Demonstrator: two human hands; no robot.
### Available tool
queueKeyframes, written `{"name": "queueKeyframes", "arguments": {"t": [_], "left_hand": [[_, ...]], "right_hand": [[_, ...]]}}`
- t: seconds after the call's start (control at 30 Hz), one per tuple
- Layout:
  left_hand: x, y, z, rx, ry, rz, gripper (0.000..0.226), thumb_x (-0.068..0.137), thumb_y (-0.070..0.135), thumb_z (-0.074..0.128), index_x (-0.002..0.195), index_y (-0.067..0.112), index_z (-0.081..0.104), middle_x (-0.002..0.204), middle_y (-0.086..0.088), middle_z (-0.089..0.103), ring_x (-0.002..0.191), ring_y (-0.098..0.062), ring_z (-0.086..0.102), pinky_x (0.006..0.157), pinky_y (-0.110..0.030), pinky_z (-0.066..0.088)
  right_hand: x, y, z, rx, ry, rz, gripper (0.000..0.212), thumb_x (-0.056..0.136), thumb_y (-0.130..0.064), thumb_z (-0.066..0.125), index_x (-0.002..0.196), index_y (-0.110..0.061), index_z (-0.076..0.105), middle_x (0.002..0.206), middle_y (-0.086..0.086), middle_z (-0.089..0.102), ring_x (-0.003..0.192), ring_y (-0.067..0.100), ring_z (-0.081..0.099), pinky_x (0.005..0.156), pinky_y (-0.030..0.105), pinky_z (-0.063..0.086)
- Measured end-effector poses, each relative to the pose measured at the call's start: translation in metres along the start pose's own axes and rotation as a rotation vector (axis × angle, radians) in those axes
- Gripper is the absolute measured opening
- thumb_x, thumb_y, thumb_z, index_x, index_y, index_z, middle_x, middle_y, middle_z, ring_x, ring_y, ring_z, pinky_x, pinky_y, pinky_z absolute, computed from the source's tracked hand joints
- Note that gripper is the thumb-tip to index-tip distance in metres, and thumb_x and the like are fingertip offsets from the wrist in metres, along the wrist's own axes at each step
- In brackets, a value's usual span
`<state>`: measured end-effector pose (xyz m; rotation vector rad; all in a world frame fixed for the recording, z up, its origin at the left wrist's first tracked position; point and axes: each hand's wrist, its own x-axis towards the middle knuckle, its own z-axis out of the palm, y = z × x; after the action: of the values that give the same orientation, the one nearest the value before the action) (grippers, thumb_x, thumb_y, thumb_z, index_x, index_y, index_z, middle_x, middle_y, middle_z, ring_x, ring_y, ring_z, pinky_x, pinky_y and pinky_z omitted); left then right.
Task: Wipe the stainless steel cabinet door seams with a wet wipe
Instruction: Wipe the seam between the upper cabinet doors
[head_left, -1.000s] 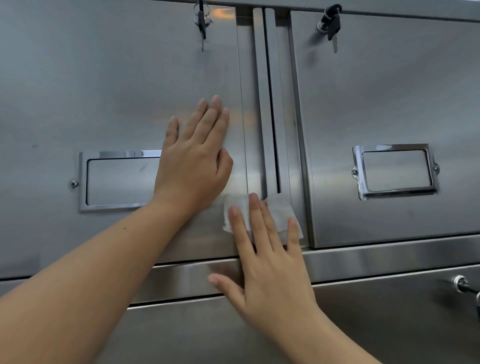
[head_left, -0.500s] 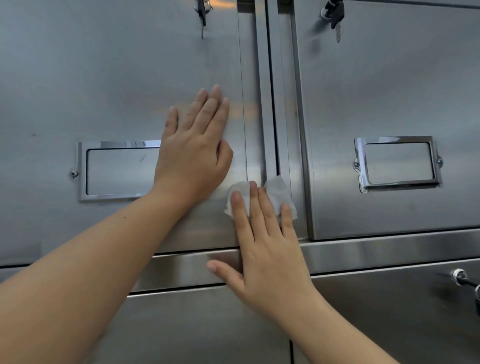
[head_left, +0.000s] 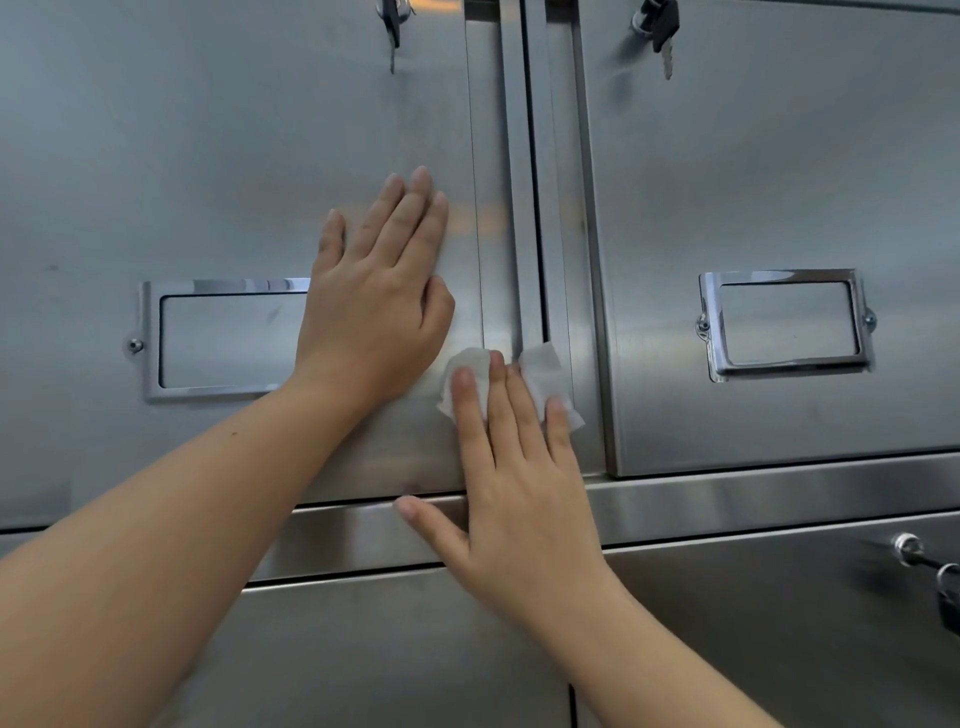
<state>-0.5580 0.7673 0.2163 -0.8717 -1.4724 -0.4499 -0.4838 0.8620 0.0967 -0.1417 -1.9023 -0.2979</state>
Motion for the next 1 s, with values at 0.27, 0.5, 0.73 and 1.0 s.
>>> {"name": "queueKeyframes", "arguments": {"t": [0.27,0.5,0.73,1.0], "left_hand": [[0.000,-0.001,0.002,-0.006,0.001,0.003,0.058,0.088,0.025,0.029,0.146,0.015,0.026,0.154,0.001,0.016,0.142,-0.014,0.012,0.112,-0.042,0.006],[0.002,-0.004,-0.003,-0.028,-0.004,0.014,0.057,0.087,0.022,0.029,0.144,0.015,0.031,0.153,0.002,0.021,0.141,-0.013,0.016,0.112,-0.038,0.010],[-0.002,-0.026,-0.014,0.042,-0.062,0.171,0.058,0.088,0.030,0.020,0.144,0.018,0.029,0.151,0.004,0.020,0.140,-0.013,0.016,0.112,-0.038,0.014],[-0.005,-0.029,-0.011,0.023,0.014,0.023,0.060,0.086,0.032,0.020,0.143,0.015,0.032,0.152,-0.002,0.022,0.141,-0.019,0.019,0.109,-0.047,0.018]], "right_hand": [[-0.042,-0.001,0.007,-0.025,-0.028,-0.060,0.084,0.084,-0.065,0.030,0.138,-0.002,0.038,0.143,0.022,0.037,0.133,0.036,0.035,0.098,0.058,0.038],[0.028,0.008,-0.008,0.003,-0.064,-0.045,0.085,0.084,-0.066,0.012,0.146,-0.011,-0.007,0.155,0.017,0.000,0.144,0.030,-0.002,0.113,0.047,-0.003],[0.005,0.007,-0.007,0.042,-0.074,-0.065,0.083,0.087,-0.065,0.022,0.148,-0.008,0.016,0.153,0.018,0.014,0.142,0.033,0.014,0.112,0.053,0.015],[0.068,0.018,-0.014,-0.040,-0.035,-0.078,0.086,0.082,-0.070,0.011,0.145,-0.016,-0.014,0.155,0.016,-0.007,0.144,0.026,-0.008,0.113,0.042,-0.009]]}}
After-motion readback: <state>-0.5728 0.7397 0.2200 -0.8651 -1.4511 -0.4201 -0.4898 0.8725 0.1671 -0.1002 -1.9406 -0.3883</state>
